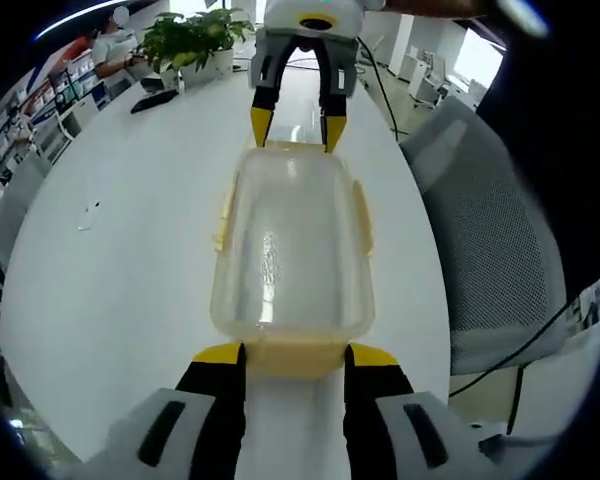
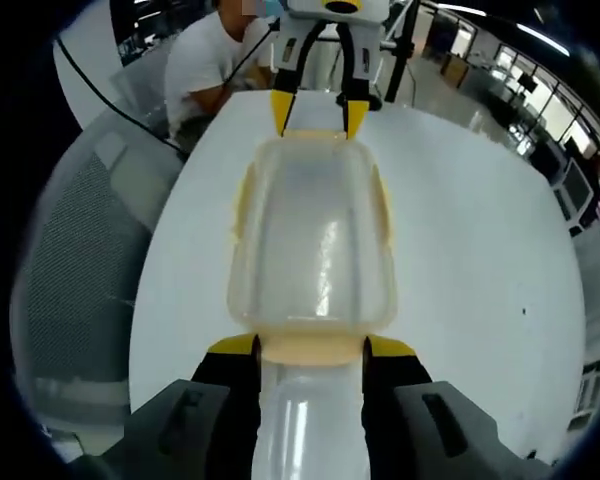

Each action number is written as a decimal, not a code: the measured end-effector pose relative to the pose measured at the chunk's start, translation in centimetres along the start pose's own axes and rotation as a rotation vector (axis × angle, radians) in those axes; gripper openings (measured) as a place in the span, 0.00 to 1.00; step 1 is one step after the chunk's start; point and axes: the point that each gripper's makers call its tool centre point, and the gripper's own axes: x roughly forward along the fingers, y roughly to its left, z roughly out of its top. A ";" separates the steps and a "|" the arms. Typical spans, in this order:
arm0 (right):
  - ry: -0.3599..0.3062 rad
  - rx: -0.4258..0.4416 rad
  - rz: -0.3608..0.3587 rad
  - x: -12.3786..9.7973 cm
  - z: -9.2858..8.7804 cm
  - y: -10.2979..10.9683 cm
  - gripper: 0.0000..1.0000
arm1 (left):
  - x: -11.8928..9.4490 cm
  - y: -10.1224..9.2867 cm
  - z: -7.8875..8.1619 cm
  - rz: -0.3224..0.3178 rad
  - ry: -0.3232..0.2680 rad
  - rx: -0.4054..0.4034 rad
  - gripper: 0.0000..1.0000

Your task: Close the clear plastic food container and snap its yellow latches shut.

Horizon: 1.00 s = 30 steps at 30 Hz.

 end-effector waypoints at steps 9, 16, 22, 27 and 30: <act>0.008 0.009 -0.001 -1.8 -2.0 0.1 0.36 | 0.3 0.0 2.7 -0.005 -0.007 0.011 0.32; 0.015 0.017 0.000 -3.0 -3.5 0.1 0.36 | 1.0 0.1 4.7 -0.008 -0.012 0.018 0.32; 0.030 0.019 -0.005 -4.0 -5.2 -0.1 0.36 | 1.8 0.4 6.5 -0.007 -0.010 0.019 0.32; 0.041 0.024 -0.007 -4.7 -6.6 0.3 0.36 | 2.3 0.1 7.7 -0.006 -0.019 0.025 0.32; 0.045 0.027 -0.009 -5.0 -7.3 0.3 0.36 | 2.7 0.0 8.4 -0.006 -0.026 0.027 0.32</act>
